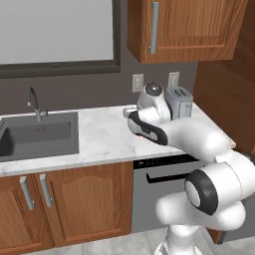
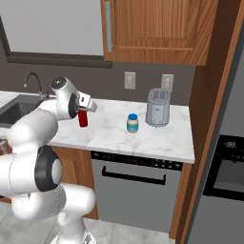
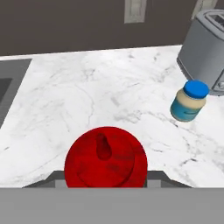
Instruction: Place the mayonnaise and ketchup from the counter to the top shelf of the fridge. If the existing items in the fridge are on the top shelf, move them to other shelves.
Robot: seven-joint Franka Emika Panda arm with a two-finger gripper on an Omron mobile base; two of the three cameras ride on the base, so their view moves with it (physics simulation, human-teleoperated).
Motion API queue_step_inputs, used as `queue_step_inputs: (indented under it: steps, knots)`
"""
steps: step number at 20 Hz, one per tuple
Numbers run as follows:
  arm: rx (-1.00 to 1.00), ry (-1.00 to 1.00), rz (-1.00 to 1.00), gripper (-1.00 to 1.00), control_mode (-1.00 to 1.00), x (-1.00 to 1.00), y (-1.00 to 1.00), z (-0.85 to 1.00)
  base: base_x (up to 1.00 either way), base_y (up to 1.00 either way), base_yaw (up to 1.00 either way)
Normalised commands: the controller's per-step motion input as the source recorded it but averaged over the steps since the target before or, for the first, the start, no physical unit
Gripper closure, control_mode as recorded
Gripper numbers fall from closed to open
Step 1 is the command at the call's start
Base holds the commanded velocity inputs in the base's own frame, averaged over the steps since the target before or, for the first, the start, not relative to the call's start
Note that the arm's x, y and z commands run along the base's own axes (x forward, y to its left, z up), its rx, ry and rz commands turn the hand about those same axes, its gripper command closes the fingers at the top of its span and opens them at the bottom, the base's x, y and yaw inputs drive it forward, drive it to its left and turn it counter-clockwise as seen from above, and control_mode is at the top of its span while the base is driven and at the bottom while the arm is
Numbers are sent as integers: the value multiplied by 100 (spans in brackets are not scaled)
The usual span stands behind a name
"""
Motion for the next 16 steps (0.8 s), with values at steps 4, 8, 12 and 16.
queue_step_inputs:
  steps: [4, 8, 12, 16]
  knots:
    - [0, -13, -2, 100, -100, -100, 0, 100, 0, 0, 0]
    - [0, -8, -2, 100, -100, -100, -1, 100, 0, 0, 0]
    - [0, -1, -4, 100, -100, -100, -4, 100, 0, 0, 0]
    - [0, 0, -1, 100, -100, -100, -11, 100, 0, 0, 0]
